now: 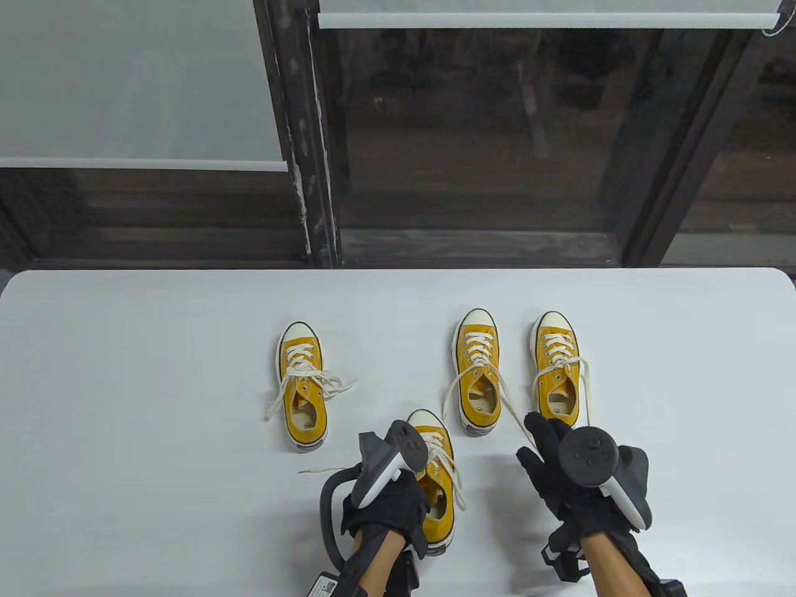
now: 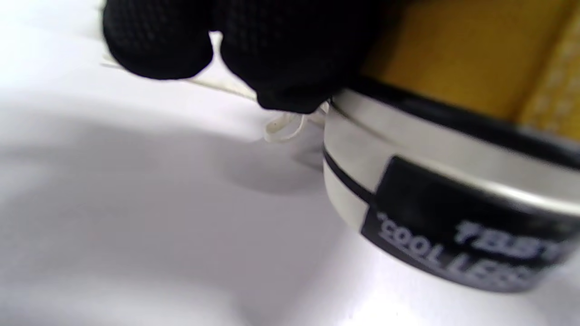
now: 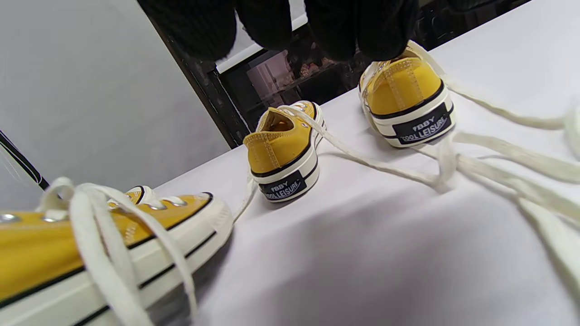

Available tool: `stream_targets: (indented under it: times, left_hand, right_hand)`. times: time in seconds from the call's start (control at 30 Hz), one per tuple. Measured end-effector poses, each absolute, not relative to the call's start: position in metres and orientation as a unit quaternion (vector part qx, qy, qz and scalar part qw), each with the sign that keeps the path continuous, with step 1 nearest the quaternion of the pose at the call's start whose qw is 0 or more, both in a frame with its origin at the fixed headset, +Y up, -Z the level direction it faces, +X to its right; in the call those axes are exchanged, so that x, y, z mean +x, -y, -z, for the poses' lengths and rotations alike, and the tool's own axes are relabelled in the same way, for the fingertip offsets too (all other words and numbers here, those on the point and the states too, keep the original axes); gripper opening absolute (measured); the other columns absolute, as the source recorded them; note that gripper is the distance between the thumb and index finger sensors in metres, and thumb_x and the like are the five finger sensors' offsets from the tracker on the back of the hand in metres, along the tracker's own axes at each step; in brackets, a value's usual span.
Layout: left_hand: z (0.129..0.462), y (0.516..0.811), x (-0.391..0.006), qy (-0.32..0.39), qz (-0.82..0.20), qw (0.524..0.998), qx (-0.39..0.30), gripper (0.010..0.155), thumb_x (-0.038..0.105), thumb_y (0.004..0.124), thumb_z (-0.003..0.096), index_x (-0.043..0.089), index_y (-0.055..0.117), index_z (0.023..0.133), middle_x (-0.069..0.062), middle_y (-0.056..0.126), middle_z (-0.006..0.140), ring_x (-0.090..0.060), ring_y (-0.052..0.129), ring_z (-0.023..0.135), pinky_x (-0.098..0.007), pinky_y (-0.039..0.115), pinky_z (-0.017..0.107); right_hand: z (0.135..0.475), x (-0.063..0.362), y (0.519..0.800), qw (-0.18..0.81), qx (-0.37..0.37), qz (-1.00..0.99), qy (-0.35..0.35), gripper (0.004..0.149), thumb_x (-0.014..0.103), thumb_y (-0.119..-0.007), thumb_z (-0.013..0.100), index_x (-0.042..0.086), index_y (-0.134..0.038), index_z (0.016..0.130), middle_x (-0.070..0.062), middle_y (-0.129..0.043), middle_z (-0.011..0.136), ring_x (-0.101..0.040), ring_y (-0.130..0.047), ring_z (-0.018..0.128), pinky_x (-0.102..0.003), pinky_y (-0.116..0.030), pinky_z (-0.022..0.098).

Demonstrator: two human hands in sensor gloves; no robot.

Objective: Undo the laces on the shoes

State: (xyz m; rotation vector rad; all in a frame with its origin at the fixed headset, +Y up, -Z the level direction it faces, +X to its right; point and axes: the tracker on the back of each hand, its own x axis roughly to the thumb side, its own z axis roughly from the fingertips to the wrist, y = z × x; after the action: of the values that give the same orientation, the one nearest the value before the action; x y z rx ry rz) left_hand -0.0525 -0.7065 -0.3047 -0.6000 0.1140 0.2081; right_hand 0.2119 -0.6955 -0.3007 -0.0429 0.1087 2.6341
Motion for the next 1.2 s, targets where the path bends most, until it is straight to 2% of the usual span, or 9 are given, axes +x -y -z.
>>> stream_targets:
  times: [0.23, 0.47, 0.57, 0.73, 0.83, 0.9, 1.0, 1.13, 1.2]
  left_hand:
    - [0.316, 0.731, -0.044, -0.051, -0.091, 0.918, -0.382, 0.050, 0.046, 0.077, 0.0571, 0.006, 0.084, 0.087, 0.001, 0.108, 0.056, -0.004, 0.109, 0.030, -0.045, 0.087, 0.046]
    - [0.319, 0.729, -0.056, -0.042, -0.122, 0.890, -0.437, 0.061, 0.056, 0.076, 0.0560, 0.009, 0.079, 0.094, -0.002, 0.105, 0.067, -0.010, 0.109, 0.042, -0.049, 0.082, 0.055]
    - [0.319, 0.710, -0.065, -0.039, -0.142, 0.899, -0.413, 0.065, 0.057, 0.081, 0.0537, 0.009, 0.077, 0.098, -0.005, 0.104, 0.071, -0.012, 0.108, 0.048, -0.051, 0.079, 0.058]
    - [0.318, 0.680, -0.081, -0.054, -0.155, 0.926, -0.341, 0.062, 0.052, 0.079, 0.0573, 0.012, 0.072, 0.104, -0.006, 0.100, 0.077, -0.014, 0.105, 0.052, -0.051, 0.076, 0.060]
    - [0.316, 0.680, -0.079, -0.049, -0.172, 0.941, -0.286, 0.063, 0.049, 0.074, 0.0604, 0.024, 0.056, 0.115, -0.008, 0.079, 0.105, -0.022, 0.089, 0.086, -0.056, 0.061, 0.075]
    - [0.316, 0.688, -0.074, -0.030, -0.191, 0.936, -0.293, 0.066, 0.051, 0.070, 0.0615, 0.033, 0.044, 0.119, -0.007, 0.064, 0.119, -0.032, 0.070, 0.108, -0.063, 0.050, 0.080]
    - [0.319, 0.705, -0.067, -0.005, -0.212, 0.912, -0.351, 0.068, 0.052, 0.065, 0.0630, 0.041, 0.030, 0.120, -0.004, 0.038, 0.130, -0.036, 0.048, 0.120, -0.067, 0.040, 0.083]
    - [0.320, 0.717, -0.060, 0.013, -0.236, 0.894, -0.380, 0.067, 0.054, 0.061, 0.0640, 0.049, 0.024, 0.119, -0.001, 0.019, 0.132, -0.033, 0.023, 0.124, -0.067, 0.026, 0.086]
    - [0.319, 0.720, -0.058, 0.014, -0.232, 0.894, -0.383, 0.066, 0.055, 0.059, 0.0645, 0.051, 0.021, 0.118, -0.001, 0.012, 0.131, -0.031, 0.016, 0.124, -0.065, 0.023, 0.087]
  right_hand:
    - [0.301, 0.209, 0.698, 0.246, -0.012, -0.968, -0.053, 0.062, 0.048, -0.064, 0.064, 0.025, -0.044, 0.119, -0.017, -0.048, 0.118, -0.045, -0.056, 0.107, -0.071, -0.042, 0.071]
    - [0.301, 0.203, 0.700, 0.242, 0.000, -0.968, -0.072, 0.062, 0.048, -0.063, 0.065, 0.025, -0.044, 0.119, -0.017, -0.048, 0.118, -0.045, -0.056, 0.107, -0.070, -0.043, 0.071]
    - [0.302, 0.200, 0.704, 0.255, 0.006, -0.963, -0.092, 0.062, 0.047, -0.063, 0.065, 0.023, -0.043, 0.119, -0.017, -0.048, 0.118, -0.044, -0.057, 0.106, -0.069, -0.044, 0.072]
    - [0.307, 0.188, 0.719, 0.275, 0.011, -0.948, -0.162, 0.062, 0.047, -0.062, 0.065, 0.022, -0.042, 0.119, -0.016, -0.047, 0.118, -0.045, -0.052, 0.107, -0.065, -0.044, 0.074]
    - [0.309, 0.176, 0.729, 0.253, 0.013, -0.947, -0.196, 0.062, 0.047, -0.061, 0.066, 0.022, -0.041, 0.119, -0.016, -0.044, 0.118, -0.046, -0.045, 0.108, -0.062, -0.042, 0.076]
    - [0.308, 0.167, 0.735, 0.231, 0.015, -0.950, -0.211, 0.064, 0.048, -0.061, 0.066, 0.023, -0.038, 0.120, -0.018, -0.036, 0.120, -0.048, -0.032, 0.108, -0.061, -0.037, 0.077]
    - [0.307, 0.153, 0.743, 0.194, 0.015, -0.955, -0.224, 0.064, 0.048, -0.059, 0.067, 0.023, -0.034, 0.120, -0.018, -0.025, 0.121, -0.048, -0.015, 0.107, -0.061, -0.028, 0.078]
    - [0.304, 0.137, 0.752, 0.125, 0.009, -0.968, -0.217, 0.064, 0.049, -0.059, 0.067, 0.024, -0.033, 0.120, -0.019, -0.019, 0.120, -0.049, -0.008, 0.105, -0.061, -0.025, 0.077]
    - [0.304, 0.133, 0.755, 0.117, 0.003, -0.971, -0.206, 0.061, 0.048, -0.061, 0.066, 0.023, -0.040, 0.118, -0.019, -0.019, 0.120, -0.049, -0.008, 0.105, -0.061, -0.025, 0.077]
